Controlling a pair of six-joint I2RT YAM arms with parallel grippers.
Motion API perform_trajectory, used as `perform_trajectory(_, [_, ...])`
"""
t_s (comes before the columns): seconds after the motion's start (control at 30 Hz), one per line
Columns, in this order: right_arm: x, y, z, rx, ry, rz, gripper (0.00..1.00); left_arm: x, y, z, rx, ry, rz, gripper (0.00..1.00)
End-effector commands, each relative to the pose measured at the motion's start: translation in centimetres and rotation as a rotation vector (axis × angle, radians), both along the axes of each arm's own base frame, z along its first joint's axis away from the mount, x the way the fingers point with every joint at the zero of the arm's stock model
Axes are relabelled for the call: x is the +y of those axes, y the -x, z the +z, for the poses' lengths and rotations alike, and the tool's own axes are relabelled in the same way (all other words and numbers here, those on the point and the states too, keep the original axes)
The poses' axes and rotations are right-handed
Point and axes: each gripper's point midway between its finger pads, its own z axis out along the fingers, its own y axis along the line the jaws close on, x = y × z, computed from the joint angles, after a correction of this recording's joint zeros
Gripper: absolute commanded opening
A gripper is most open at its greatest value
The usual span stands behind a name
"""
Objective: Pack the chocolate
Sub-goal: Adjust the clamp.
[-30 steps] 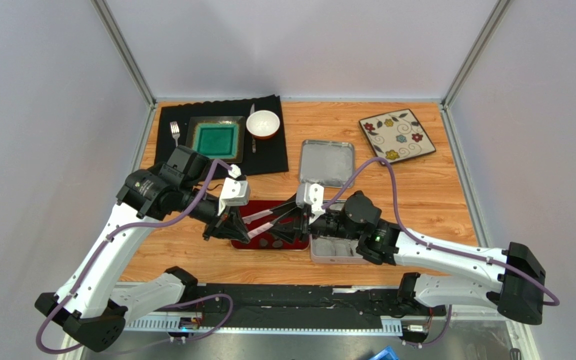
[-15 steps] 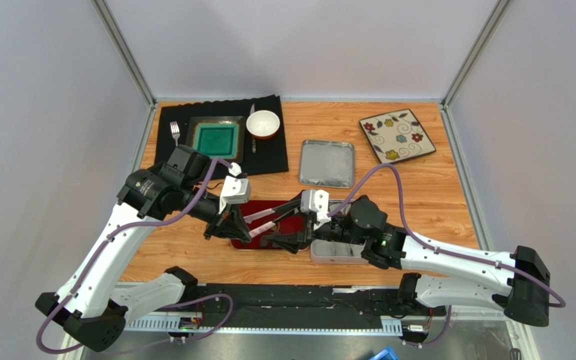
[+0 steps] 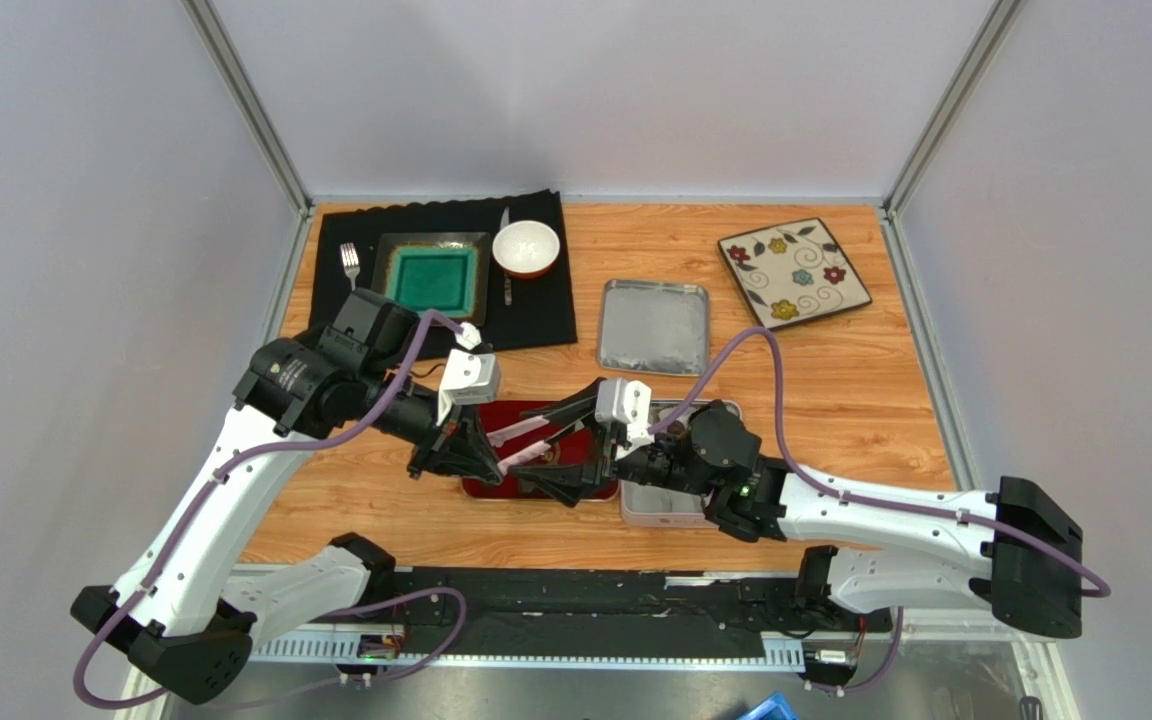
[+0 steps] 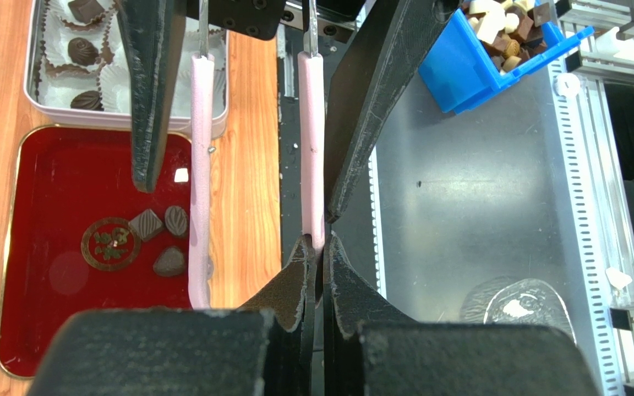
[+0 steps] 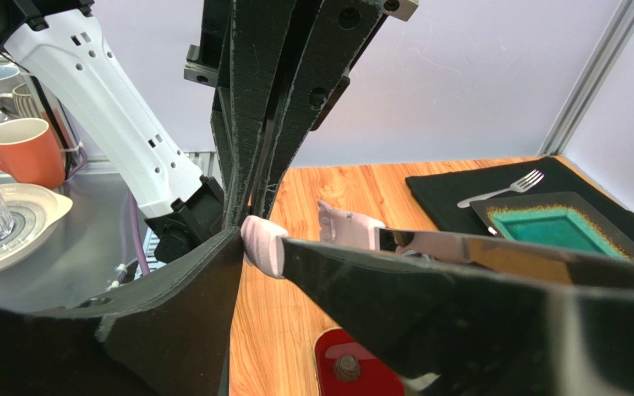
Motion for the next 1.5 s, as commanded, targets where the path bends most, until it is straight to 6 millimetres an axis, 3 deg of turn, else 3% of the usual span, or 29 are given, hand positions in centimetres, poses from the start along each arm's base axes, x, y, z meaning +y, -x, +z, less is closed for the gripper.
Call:
perform_trajectory(0.0, [-0.2,-0.6,2.6,-0.015,-0.114,-0.037,0.62,-0.5,0.2,1.5,-0.011,0.06,-0.017,0.0])
perform_trajectory(0.27, [-0.1,-0.3,3.0,-0.033,-0.106,-0.022,0.45,-0.5,0.4,1.5,-0.003,0.065,-0.022,0.0])
perform_trajectory(0.4, [-0.7,-1.3,3.3,-0.047,-0.124,-0.089,0.47,-0.5,0.5,1.6,0.002,0.069,-0.024,0.0])
perform_trajectory(0.63, [-1.0,-1.8,4.6,-0.057,-0.184,-0.12,0.42,-0.5,0.6,1.5,0.01,0.069,-0.026,0.0])
perform_trajectory(0.83, [-0.8,-1.4,5.1,-0.051,-0.194,-0.094,0.46,-0.5,0.8,1.3,0.018,0.069,-0.031,0.0])
perform_trajectory(1.13, [-1.2,-1.5,5.5,-0.061,-0.201,-0.106,0.62,-0.4,1.0,1.3,0.021,0.072,-0.04,0.0])
perform_trajectory(1.27, [-1.0,-1.4,5.7,-0.061,-0.203,-0.098,0.62,-0.3,1.2,1.3,0.018,0.073,-0.045,0.0])
perform_trajectory(1.4, [-0.6,-1.1,5.8,-0.055,-0.181,-0.073,0.54,-0.3,1.2,1.1,0.016,0.068,-0.046,0.0])
perform_trajectory(1.47, [-0.4,-0.9,5.7,-0.058,-0.172,-0.06,0.45,-0.2,1.2,1.1,0.014,0.068,-0.045,0.0])
